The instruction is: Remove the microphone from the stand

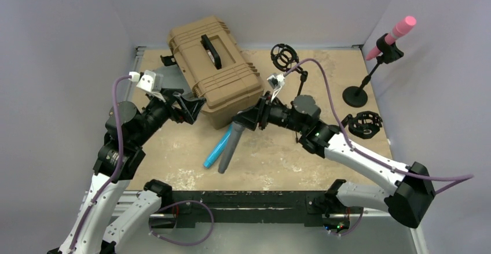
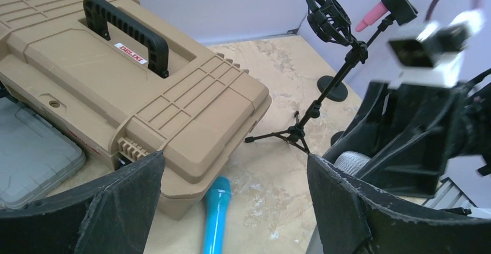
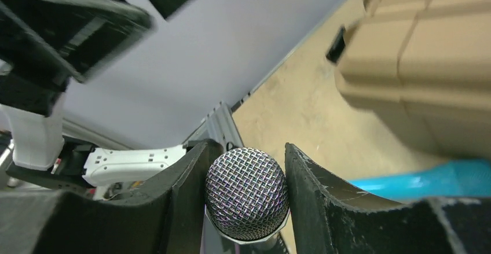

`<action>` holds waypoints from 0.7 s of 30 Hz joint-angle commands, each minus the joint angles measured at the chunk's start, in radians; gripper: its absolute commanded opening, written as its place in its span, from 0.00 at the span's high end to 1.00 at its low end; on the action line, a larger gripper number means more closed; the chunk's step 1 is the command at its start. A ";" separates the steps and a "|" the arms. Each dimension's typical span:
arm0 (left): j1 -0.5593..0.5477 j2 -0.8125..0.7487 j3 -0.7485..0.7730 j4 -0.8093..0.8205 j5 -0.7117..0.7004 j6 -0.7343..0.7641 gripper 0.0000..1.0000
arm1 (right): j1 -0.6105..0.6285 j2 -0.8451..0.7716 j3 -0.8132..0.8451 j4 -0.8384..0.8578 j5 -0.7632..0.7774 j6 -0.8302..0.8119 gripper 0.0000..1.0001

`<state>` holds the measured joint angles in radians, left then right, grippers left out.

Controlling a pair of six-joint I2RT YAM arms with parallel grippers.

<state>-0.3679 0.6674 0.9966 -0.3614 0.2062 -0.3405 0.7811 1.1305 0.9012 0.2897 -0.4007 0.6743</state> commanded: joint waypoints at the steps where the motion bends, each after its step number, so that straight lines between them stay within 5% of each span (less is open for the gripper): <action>1: -0.006 -0.005 0.029 0.019 -0.016 -0.003 0.10 | 0.028 0.019 -0.156 0.277 0.129 0.261 1.00; 9: -0.006 -0.011 0.030 0.022 -0.001 -0.006 0.10 | 0.073 0.021 -0.392 0.410 0.405 0.533 1.00; 21: -0.006 -0.019 0.030 0.022 -0.002 -0.004 0.10 | 0.073 0.299 -0.325 0.415 0.539 0.628 1.00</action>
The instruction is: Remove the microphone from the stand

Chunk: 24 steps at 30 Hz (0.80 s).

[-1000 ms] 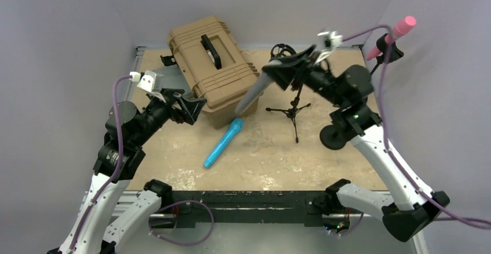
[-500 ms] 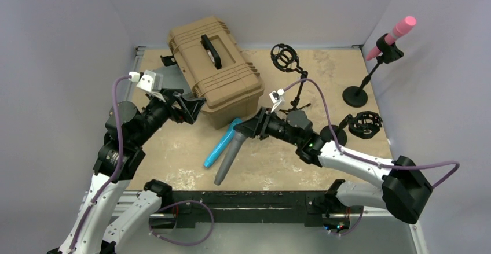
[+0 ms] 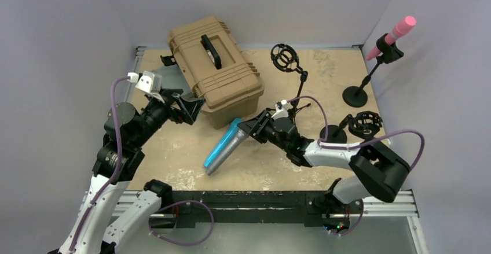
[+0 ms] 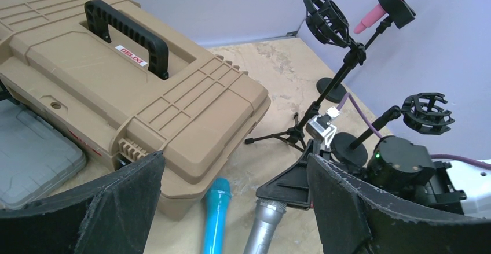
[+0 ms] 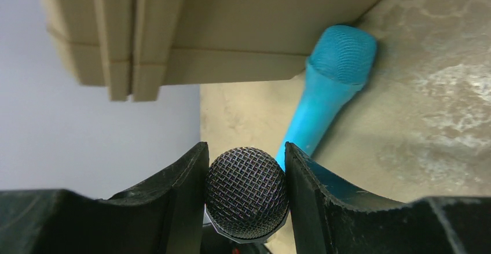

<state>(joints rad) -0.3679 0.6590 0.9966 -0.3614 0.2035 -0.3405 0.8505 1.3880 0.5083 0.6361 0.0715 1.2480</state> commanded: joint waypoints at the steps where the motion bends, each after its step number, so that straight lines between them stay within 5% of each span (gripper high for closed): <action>1: -0.006 -0.009 0.030 0.022 -0.002 -0.005 0.10 | 0.002 0.055 0.078 0.060 0.069 0.046 1.00; 7: -0.006 -0.010 0.030 0.025 0.010 -0.006 0.10 | 0.002 0.144 0.066 0.065 0.079 0.045 0.97; 12: -0.006 -0.009 0.030 0.026 0.014 -0.007 0.10 | 0.003 0.202 0.023 0.154 0.086 0.061 0.79; 24: -0.006 0.002 0.029 0.026 0.014 -0.005 0.09 | 0.002 0.255 -0.004 0.188 0.120 0.026 0.55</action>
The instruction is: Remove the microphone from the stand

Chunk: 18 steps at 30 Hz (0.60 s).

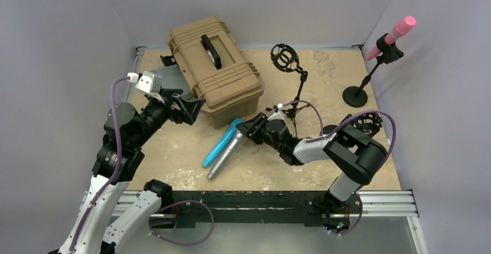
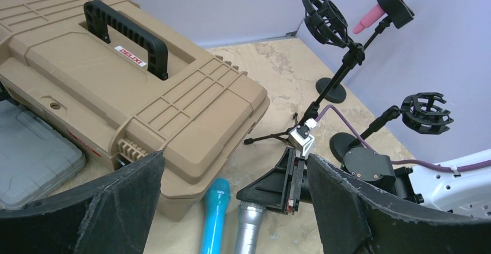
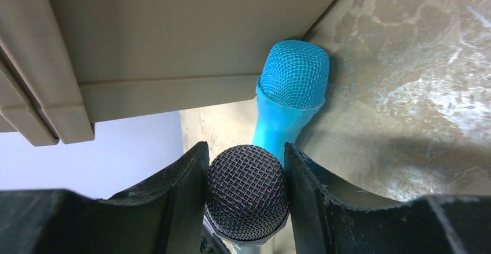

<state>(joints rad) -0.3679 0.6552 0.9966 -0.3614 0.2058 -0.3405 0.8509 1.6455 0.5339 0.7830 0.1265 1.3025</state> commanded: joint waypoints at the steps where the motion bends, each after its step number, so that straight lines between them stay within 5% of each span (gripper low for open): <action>1: -0.006 0.007 0.029 0.026 0.011 -0.005 0.09 | 0.002 -0.001 -0.029 0.039 0.070 -0.039 0.52; 18: -0.006 0.017 0.028 0.027 0.017 -0.005 0.10 | 0.002 -0.029 -0.005 -0.029 0.100 -0.165 0.36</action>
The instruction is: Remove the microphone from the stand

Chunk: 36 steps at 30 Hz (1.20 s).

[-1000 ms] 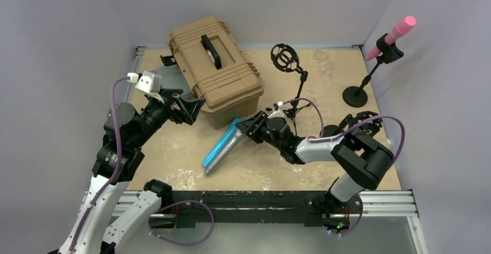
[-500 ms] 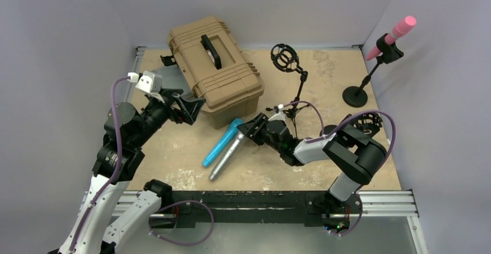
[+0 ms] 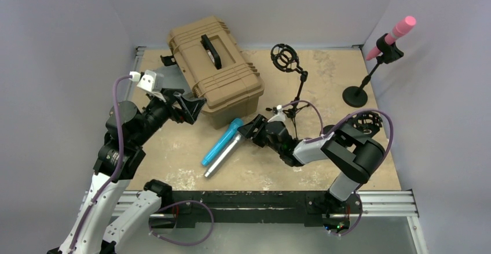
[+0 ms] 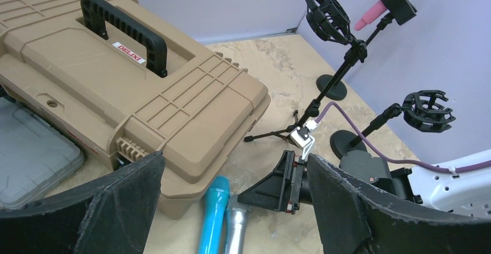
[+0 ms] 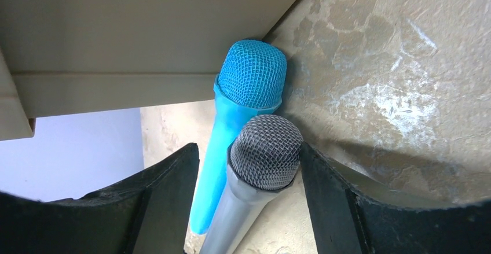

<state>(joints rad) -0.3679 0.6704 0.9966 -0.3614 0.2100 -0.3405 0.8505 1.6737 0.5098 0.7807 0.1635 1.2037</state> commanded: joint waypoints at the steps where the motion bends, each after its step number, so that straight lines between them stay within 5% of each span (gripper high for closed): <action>1: -0.006 0.001 0.028 0.028 0.013 -0.005 0.09 | 0.001 -0.063 0.020 -0.037 0.062 -0.076 0.36; 9: -0.006 0.010 0.028 0.029 0.018 -0.008 0.10 | 0.002 -0.130 -0.029 -0.023 0.014 -0.276 0.32; 17: -0.006 0.048 0.036 0.035 0.094 -0.016 0.01 | 0.002 -0.299 0.064 -0.248 -0.084 -0.661 0.33; 24: -0.021 0.126 0.029 0.071 0.188 -0.039 0.00 | 0.002 -0.706 0.093 -0.453 -0.033 -0.809 0.33; 28: -0.146 0.197 0.015 0.100 0.192 -0.055 0.02 | 0.003 -0.874 0.194 -0.627 0.087 -0.850 0.33; 36: -0.497 0.404 -0.077 0.268 -0.047 -0.119 0.03 | 0.002 -1.042 0.366 -0.887 0.288 -0.906 0.35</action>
<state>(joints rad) -0.7586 1.0039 0.9703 -0.2466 0.2943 -0.3981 0.8516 0.6762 0.8150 0.0761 0.3088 0.3573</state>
